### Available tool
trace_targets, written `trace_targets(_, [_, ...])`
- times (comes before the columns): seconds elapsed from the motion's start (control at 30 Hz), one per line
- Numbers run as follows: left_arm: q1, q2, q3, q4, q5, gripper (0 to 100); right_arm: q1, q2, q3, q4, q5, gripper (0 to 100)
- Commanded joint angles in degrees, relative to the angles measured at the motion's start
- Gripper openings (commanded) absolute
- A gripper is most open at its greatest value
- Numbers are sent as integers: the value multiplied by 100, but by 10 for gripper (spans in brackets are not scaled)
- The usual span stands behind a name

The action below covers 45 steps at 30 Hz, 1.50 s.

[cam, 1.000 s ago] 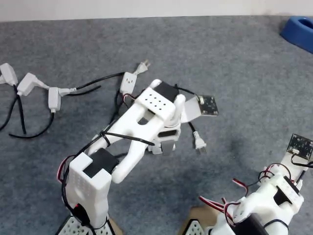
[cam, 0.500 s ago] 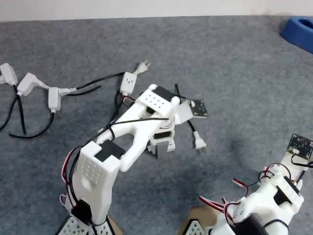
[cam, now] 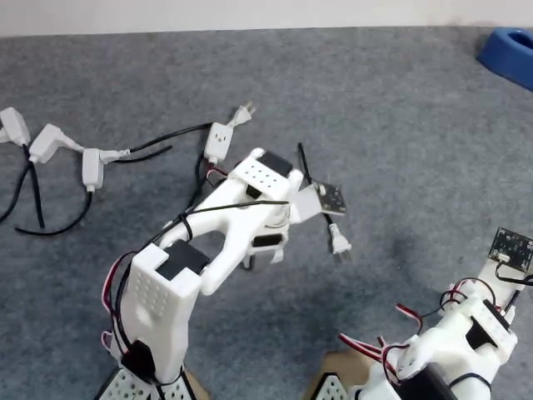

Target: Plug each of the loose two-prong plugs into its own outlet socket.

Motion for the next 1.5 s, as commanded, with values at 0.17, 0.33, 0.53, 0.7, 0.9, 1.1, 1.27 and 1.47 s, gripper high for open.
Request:
trace_targets(0.17, [1077,-1349,2246,-527,158,5,-119,-154,-136,-22,79,91])
trace_targets(0.33, [1692,-2413,3459,-1345,404,5,-233,-154,-127,-13,70,91])
trace_targets(0.53, [1569,-2686,3908,-1679,193,5,-233,-154,-136,-13,79,91])
trace_targets(0.7, [1464,-2730,3864,-1618,290,142,-286,-154,-136,-13,79,91])
trace_targets(0.9, [1446,-3134,3301,-844,281,179,-673,-163,-541,840,70,91])
trace_targets(1.1, [1077,-3811,2519,-273,281,182,-1007,-163,-910,1367,44,91])
trace_targets(1.27, [769,-3538,2466,-290,35,182,-1165,-163,-875,1411,44,91])
trace_targets(1.47, [365,-2703,2413,-1116,-167,182,-1130,-163,-866,1411,44,91])
